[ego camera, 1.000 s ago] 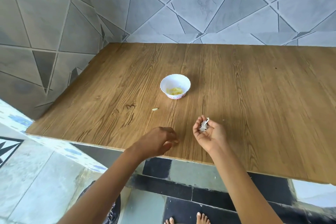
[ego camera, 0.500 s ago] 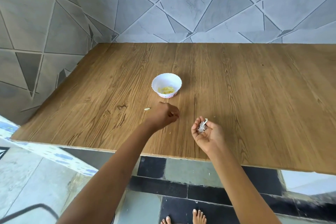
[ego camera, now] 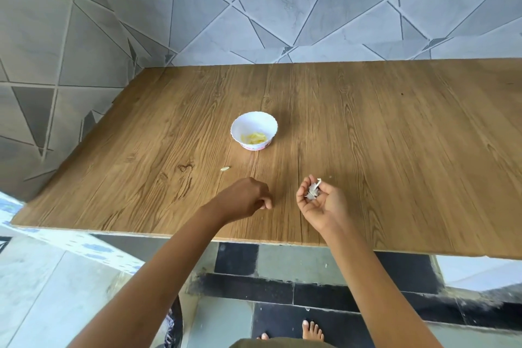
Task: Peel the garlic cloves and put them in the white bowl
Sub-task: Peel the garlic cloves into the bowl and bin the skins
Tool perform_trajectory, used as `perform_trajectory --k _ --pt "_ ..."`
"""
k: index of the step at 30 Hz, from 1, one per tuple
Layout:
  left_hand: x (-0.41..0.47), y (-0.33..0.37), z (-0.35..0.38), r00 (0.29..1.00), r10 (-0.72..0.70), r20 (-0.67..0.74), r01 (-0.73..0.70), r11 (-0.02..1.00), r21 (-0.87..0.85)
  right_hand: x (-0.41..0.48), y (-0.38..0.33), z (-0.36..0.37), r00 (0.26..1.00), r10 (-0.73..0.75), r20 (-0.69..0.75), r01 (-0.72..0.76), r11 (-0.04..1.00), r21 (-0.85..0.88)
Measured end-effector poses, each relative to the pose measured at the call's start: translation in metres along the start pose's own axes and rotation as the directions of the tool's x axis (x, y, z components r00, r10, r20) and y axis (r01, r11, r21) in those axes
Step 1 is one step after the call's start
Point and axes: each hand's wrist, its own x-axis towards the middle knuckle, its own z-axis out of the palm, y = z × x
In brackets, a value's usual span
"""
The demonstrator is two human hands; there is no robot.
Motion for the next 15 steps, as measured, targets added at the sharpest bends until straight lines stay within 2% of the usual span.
perform_trajectory --k 7,10,15 --pt "-0.017 0.002 0.004 1.0 -0.001 0.004 0.001 0.999 -0.037 0.001 0.007 0.006 1.0 0.014 -0.001 -0.014 1.0 -0.016" --pt "-0.014 0.005 0.007 0.999 -0.02 -0.045 0.021 1.0 0.024 0.001 0.007 0.006 1.0 0.011 -0.001 -0.011 1.0 -0.021" --pt "0.009 0.007 0.005 0.989 -0.143 -0.024 0.145 0.985 0.093 0.002 0.007 0.007 1.0 0.007 -0.001 -0.007 1.0 -0.028"
